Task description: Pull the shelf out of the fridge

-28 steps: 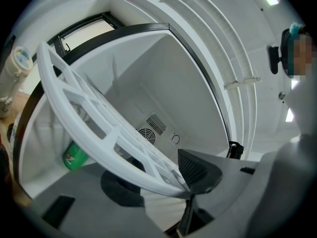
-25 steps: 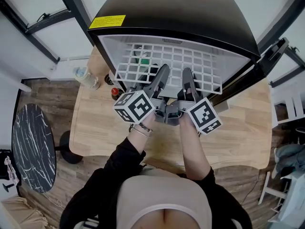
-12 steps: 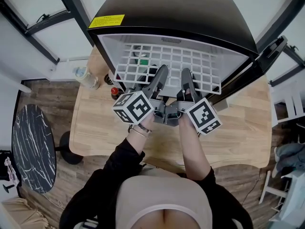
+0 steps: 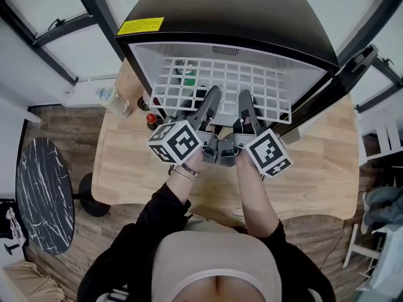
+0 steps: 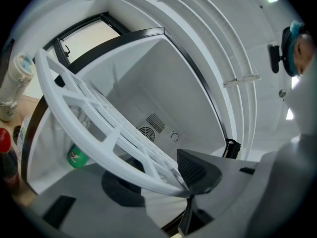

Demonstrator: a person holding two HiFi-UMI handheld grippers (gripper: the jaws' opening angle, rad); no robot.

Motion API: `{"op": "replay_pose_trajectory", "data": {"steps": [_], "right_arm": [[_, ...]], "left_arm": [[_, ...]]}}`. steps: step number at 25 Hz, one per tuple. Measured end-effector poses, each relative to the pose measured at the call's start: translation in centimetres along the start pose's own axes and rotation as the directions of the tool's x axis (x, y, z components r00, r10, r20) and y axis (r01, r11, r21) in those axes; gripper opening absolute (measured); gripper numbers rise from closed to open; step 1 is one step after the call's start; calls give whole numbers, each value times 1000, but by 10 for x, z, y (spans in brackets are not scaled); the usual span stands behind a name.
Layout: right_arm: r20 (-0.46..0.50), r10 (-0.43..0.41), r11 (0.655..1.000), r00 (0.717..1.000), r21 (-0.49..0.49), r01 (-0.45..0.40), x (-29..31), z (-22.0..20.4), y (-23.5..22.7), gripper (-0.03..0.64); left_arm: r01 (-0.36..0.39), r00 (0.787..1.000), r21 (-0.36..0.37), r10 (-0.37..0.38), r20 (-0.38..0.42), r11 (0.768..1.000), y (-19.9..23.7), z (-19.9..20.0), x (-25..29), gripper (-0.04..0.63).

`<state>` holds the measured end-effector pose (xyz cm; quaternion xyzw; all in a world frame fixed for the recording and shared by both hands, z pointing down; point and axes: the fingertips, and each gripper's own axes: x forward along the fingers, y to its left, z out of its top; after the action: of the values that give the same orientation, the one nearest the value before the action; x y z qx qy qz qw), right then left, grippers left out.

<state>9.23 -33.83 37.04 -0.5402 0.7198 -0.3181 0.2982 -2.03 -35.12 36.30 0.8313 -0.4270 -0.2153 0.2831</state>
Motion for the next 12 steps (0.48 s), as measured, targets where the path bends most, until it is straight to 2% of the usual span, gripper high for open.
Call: {"op": "replay_pose_trajectory", "data": {"steps": [12], "right_arm": [[-4,2,1000,1000,9,-2,-4,-1,1,129]], "left_arm": [[-4,1000,-4,4,1,1000,-1,0,-4,195]]}}
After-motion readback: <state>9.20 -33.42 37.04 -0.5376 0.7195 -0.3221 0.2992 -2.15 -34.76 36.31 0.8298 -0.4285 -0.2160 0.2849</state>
